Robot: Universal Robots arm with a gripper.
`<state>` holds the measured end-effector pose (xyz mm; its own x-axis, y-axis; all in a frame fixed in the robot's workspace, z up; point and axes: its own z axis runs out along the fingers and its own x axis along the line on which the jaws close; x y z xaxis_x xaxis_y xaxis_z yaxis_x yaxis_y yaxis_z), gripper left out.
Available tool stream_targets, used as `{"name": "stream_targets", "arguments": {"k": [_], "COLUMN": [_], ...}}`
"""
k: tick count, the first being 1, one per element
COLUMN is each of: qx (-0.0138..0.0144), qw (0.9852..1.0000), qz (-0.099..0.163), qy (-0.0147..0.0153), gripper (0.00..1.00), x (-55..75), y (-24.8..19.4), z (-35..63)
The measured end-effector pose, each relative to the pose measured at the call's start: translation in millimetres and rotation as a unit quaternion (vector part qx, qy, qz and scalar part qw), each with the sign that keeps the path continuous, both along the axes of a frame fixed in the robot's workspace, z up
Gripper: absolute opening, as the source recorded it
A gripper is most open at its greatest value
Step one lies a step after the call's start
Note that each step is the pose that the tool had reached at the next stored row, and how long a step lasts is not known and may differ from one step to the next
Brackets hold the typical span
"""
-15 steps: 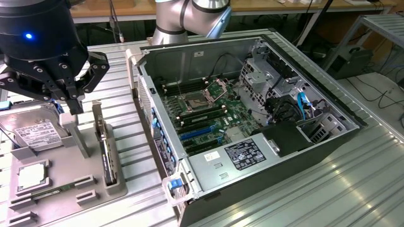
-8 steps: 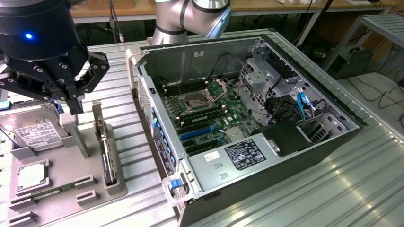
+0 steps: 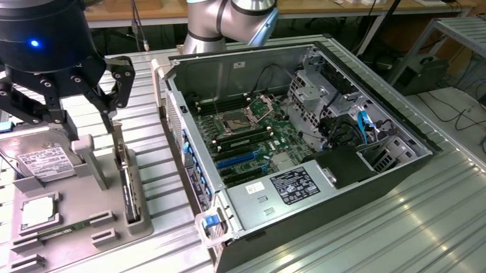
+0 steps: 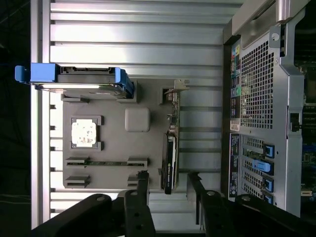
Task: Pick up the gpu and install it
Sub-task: 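Pick up the gpu and move the gpu toward the slot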
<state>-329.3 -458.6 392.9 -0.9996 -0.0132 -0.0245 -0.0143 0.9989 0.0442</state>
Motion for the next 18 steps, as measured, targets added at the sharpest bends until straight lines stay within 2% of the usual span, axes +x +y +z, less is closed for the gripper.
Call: {"name": "stream_targets", "arguments": {"k": [1,2,4,5,6,8,11,12,18], "qx": [0.0,0.0,0.0,0.0,-0.0001,-0.0001,-0.0002,-0.0002,-0.0002], "qw": [1.0,1.0,1.0,1.0,1.0,1.0,1.0,1.0,0.9998], "qz": [0.0,0.0,0.0,0.0,0.0,0.0,-0.004,-0.004,0.022], "qy": [0.0,0.0,0.0,0.0,0.0,0.0,0.0001,0.0004,0.0006], "gripper": [0.48,0.48,0.6,0.6,0.72,0.85,0.85,0.85,0.85], "x": [0.0,0.0,0.0,0.0,0.0,0.0,1.7,1.8,1.9], "y": [0.0,0.0,0.0,0.0,0.0,0.0,0.6,2.0,5.9], "z": [0.0,0.0,0.0,0.0,0.0,0.0,-1.1,-2.7,-11.0]}}
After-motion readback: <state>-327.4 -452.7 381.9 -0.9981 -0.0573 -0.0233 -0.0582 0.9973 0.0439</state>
